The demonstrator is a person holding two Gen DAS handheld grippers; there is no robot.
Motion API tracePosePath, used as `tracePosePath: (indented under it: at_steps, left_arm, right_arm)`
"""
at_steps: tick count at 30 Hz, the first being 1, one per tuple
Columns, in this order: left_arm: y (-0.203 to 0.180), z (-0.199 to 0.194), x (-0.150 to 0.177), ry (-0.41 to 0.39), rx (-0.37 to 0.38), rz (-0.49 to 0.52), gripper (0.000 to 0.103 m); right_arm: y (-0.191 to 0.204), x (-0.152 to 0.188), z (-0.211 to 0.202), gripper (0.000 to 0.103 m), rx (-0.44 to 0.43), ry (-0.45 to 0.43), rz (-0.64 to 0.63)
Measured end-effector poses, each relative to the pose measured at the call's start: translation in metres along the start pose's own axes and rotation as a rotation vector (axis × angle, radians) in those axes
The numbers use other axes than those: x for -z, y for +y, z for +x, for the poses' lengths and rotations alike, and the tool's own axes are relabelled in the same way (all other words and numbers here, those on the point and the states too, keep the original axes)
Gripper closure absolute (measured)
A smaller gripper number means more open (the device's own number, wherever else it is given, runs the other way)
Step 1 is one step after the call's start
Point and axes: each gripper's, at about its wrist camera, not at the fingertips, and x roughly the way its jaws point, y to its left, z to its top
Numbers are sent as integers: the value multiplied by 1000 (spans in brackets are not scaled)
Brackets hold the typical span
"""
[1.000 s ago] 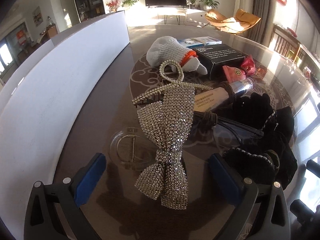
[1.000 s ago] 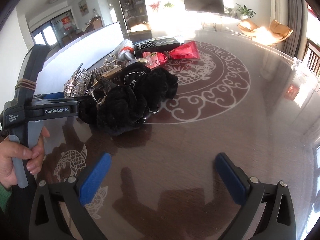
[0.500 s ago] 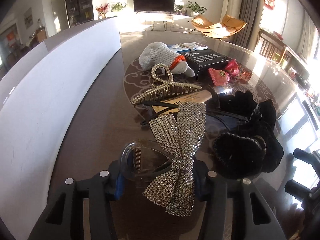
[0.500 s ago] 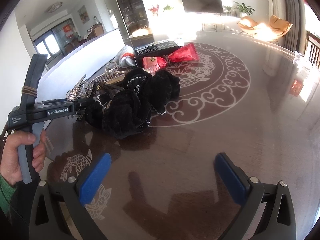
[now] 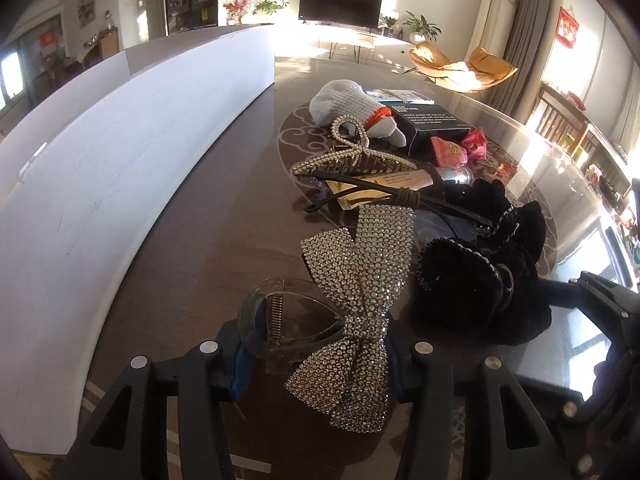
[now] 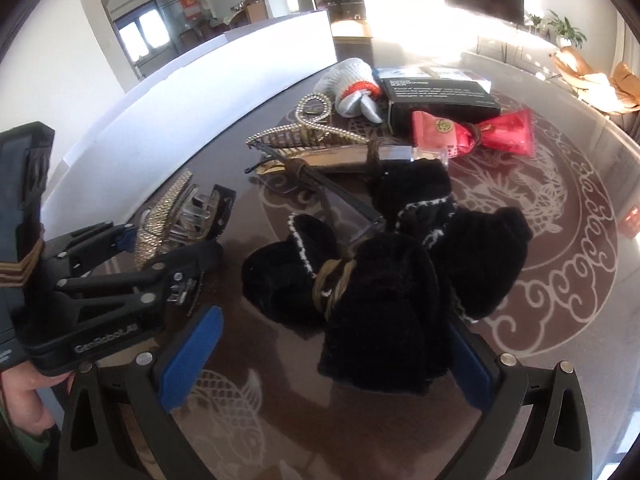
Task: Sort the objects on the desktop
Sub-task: 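Grasp the rhinestone bow clip with the left tool while the right tool grasps a black velvet pouch, then carry the bow clip and black pouch into the cardboard bin and release both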
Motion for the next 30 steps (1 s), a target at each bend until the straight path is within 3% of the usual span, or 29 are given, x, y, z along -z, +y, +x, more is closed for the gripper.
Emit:
tracePosePath:
  at_steps: [4,9,14,15,17,22,25,28,30]
  left_arm:
    - [11,0,0,-20,7,-69,52]
    - [7,3,-1,-27,-17,-64,52]
    - [13,-1,0,-18,-7,-83,52]
    - [15,-4,0,-22,-1,-91,52]
    - [17,-15,2,-30,6,-101,52]
    - [12,-63,9,-64,69,-104,52]
    - [23,-100,-7,-105,101,-122,52]
    - [63,-134,-36,-151,75,-175,52]
    - [100,-148,-53,-167,0,-210,52]
  right_arm:
    - [13,21,-15,0,-134,70,-78]
    - [7,15,-18,0,16,46,-170]
    - [17,-12,22,1,46,90,-263]
    - [19,-14,26,6,35,91,-268]
    - [24,-16,20,68,63,60,-291]
    - [7,-17,-11,68,30,71,-187]
    - [4,-34,-35,68,-8,48,-146]
    - [31,-65,-58,68,-51,-22,-163]
    - [62,-96,-63,68,-91,-67,-185]
